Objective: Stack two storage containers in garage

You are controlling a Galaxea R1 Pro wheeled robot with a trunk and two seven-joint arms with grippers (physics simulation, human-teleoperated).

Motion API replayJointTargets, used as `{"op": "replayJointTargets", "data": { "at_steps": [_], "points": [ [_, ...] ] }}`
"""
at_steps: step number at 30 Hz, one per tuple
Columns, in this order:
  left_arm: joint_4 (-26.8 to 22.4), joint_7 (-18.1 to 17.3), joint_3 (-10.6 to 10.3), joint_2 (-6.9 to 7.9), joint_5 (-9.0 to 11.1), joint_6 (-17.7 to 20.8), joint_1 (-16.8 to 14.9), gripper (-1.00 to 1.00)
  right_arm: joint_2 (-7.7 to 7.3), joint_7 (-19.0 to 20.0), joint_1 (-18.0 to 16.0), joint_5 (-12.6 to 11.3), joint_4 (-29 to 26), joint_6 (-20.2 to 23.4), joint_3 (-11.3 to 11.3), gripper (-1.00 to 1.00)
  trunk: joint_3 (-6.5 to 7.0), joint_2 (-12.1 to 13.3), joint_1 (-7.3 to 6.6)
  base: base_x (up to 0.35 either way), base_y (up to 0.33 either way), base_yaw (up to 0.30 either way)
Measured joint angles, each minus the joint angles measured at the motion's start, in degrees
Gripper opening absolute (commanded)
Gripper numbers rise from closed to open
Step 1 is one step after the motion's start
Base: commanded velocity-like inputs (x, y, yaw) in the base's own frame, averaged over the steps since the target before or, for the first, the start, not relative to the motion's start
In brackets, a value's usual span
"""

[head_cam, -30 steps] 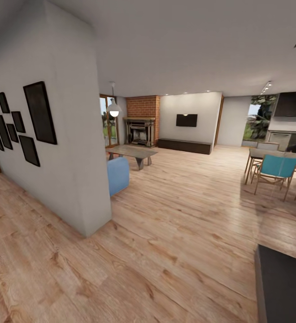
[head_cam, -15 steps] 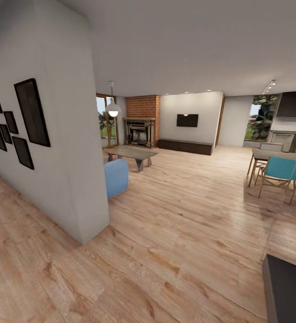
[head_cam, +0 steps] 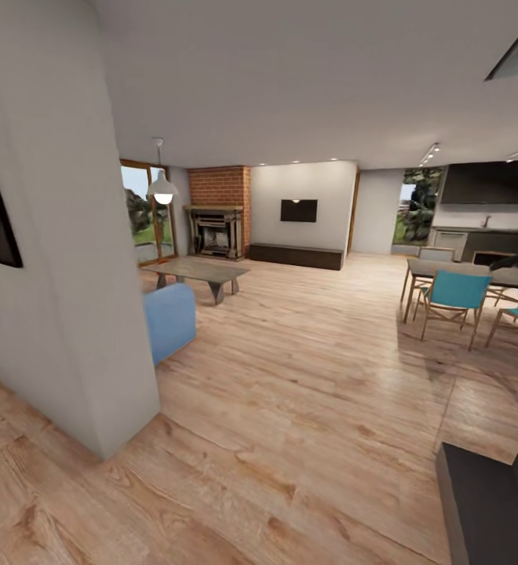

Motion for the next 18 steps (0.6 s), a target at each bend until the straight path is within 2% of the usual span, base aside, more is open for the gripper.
{"op": "replayJointTargets", "data": {
  "at_steps": [15,18],
  "points": [
    [0.0,0.0,0.0,0.0,0.0,0.0,0.0,1.0,0.0,0.1,0.0,0.0,0.0,0.0,-0.1,1.0,0.0,0.0,0.0,0.322,0.0,-0.289],
    [0.0,0.0,0.0,0.0,0.0,0.0,0.0,1.0,0.0,0.1,0.0,0.0,0.0,0.0,-0.1,1.0,0.0,0.0,0.0,0.322,0.0,-0.19]
  ]
}}
